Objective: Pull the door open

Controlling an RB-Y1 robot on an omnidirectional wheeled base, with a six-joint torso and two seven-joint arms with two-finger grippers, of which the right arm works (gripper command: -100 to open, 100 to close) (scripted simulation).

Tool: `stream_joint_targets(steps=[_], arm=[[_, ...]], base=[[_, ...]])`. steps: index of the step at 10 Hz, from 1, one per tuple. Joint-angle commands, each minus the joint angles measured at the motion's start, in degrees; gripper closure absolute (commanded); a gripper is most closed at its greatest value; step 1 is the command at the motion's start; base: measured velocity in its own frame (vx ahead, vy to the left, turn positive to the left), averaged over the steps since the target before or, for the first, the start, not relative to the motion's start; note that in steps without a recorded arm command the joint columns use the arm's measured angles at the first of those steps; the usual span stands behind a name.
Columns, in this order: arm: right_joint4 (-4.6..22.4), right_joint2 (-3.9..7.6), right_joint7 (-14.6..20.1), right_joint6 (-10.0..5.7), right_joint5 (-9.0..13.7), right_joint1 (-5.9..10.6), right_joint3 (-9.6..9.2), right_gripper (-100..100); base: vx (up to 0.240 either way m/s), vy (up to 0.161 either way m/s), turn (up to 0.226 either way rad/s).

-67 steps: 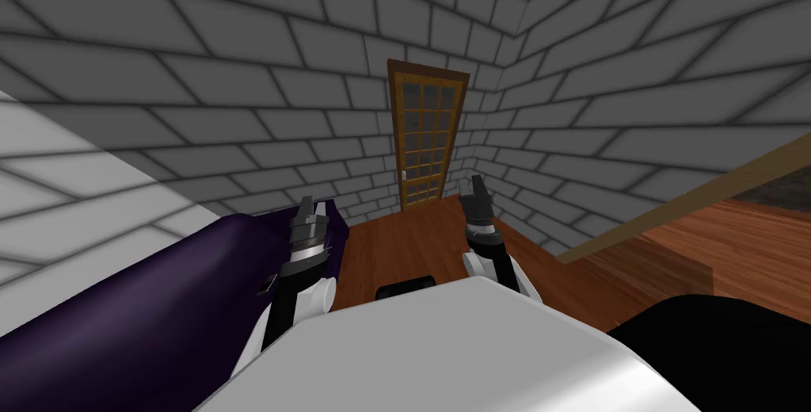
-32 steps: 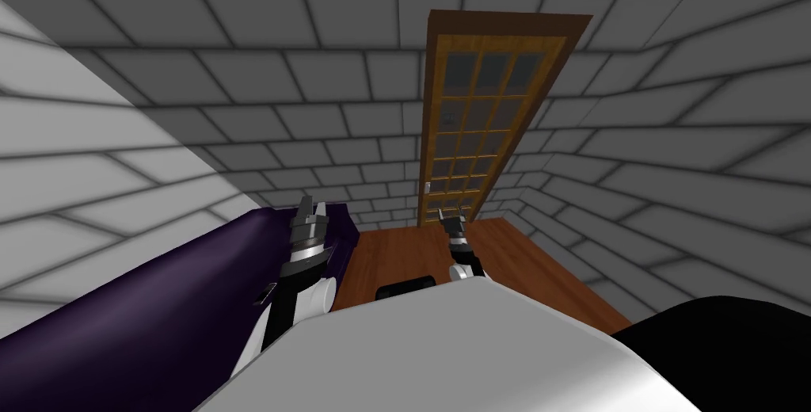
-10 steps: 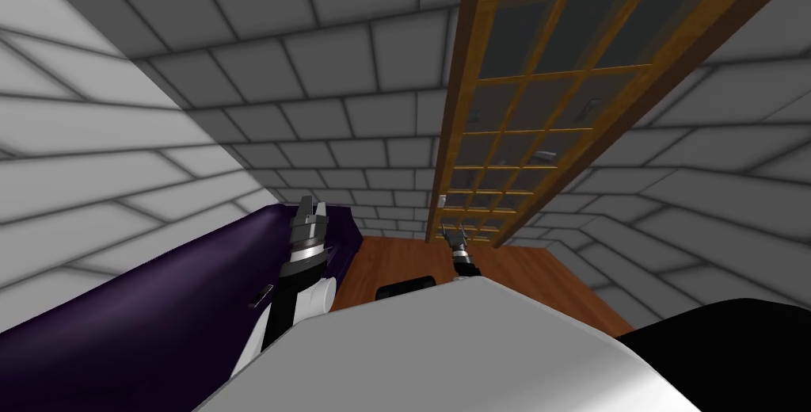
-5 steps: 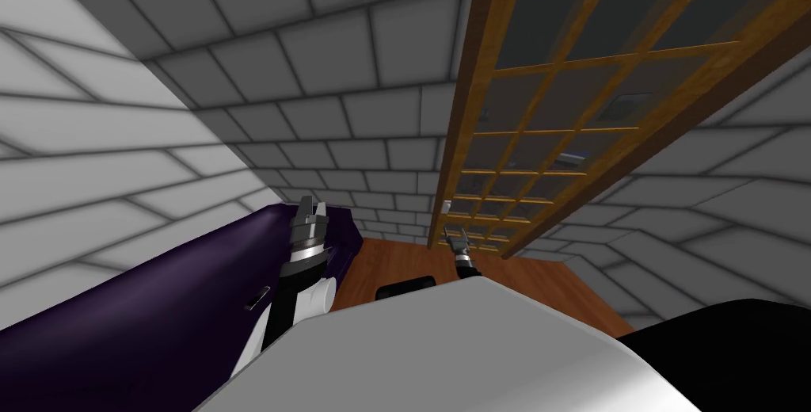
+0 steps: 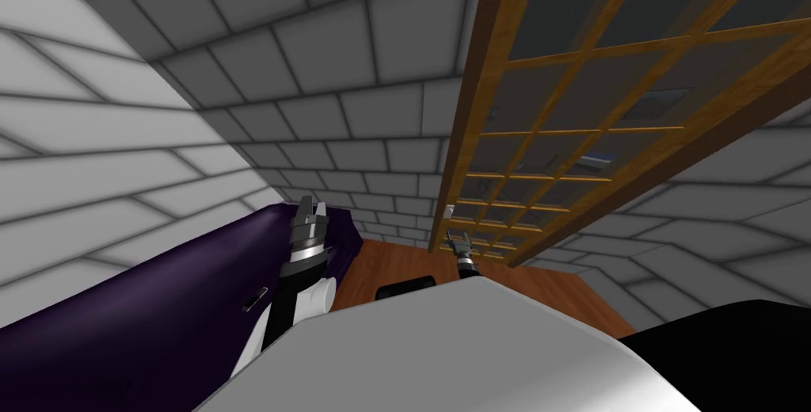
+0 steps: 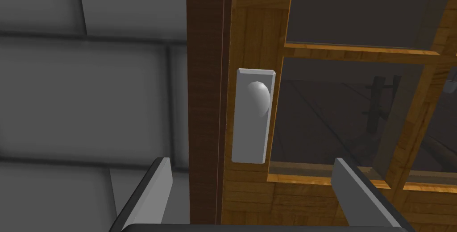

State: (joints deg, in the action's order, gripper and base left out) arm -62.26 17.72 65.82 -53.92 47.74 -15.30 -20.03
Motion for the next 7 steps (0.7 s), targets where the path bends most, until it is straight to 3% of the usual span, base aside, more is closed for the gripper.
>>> stream_joint_targets(steps=[1,4,5,7], arm=[[1.44,0.31,1.65,-0.38,1.21,0.23,-0.45,-100],[4.25,0.86,4.48,-1.08,3.37,0.80,-1.26,-100],[3.60,0.69,3.68,-0.94,2.84,0.64,-1.10,-100],[6.67,1.16,5.87,-0.94,2.93,1.72,1.80,-100]], base=[[0.091,-0.058,0.075],[0.091,-0.063,0.065],[0.049,-0.037,0.019],[0.064,-0.021,0.268]])
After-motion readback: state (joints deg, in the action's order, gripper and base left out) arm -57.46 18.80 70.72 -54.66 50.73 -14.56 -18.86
